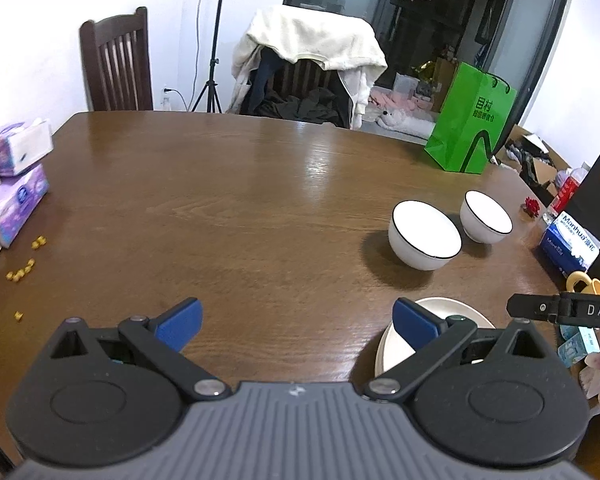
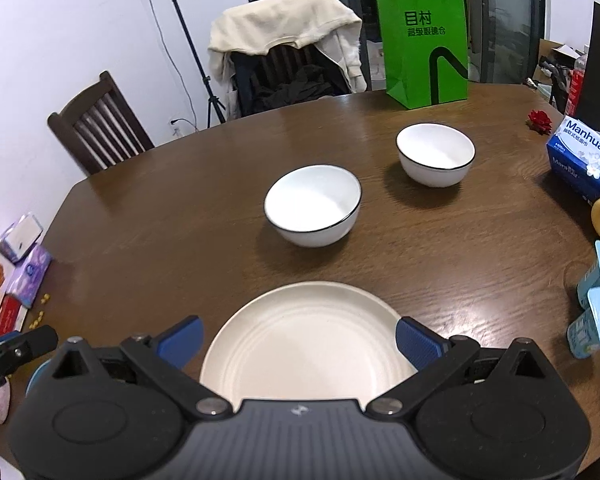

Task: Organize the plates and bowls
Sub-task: 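Move both grippers forward to the nearer small white bowl, then close the right gripper on the white bowl rim while the left gripper grips it too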

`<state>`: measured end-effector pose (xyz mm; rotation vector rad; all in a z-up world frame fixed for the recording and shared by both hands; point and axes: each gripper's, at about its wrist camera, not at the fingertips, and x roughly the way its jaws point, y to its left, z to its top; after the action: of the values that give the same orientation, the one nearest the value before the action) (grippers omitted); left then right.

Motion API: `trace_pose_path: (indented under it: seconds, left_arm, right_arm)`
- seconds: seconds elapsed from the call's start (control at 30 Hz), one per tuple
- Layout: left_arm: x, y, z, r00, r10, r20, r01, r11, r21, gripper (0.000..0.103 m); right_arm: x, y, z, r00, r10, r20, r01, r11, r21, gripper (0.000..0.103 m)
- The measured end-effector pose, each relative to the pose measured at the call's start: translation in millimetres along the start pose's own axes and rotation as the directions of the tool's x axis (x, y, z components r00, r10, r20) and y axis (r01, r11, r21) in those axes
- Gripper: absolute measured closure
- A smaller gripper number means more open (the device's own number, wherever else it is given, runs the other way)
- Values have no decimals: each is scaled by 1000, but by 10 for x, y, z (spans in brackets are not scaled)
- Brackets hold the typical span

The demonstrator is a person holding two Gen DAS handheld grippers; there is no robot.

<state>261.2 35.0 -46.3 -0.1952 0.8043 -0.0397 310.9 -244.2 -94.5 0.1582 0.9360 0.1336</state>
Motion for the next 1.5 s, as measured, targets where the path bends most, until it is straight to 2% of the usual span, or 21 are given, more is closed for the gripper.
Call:
trace_pose_path:
  seconds: [0.37,0.63,0.97,1.17,1.3,1.33,1.5]
  left_arm:
    - [409,-408,339,999,-23,-26,24,997,72,0]
    - [732,-639,639,998,-44,-40,47,996,78,0]
    - [1234,-826,892,997,-41,-67,44,998,34,0]
    - [1560,-961,924,994,-26,-105,30,999,32,0]
    - [1790,-1044,888,989,-17,-147,21,999,27,3]
    - [1836,-1055,874,988,-14,-155,18,1000,24,6]
    - [2063,-1120,859,983,-2,-186,6,1000,18,20]
  right_arm:
    - [322,-313,399,1000,5,9,-5,999,32,1]
    - [561,-493,668,999,-28,21,27,998,52,1]
    - [947,-666,956,999,-36,28,33,997,75,2]
    - [1196,-680,1011,999,-33,-4,33,997,74,15]
    - [1346,-679,1025,999,-47,-24,49,997,61,29]
    - [1383,-677,1033,998,-51,-29,53,997,56,35]
    - [1584,-685,1067,997,-49,-58,52,998,47,51]
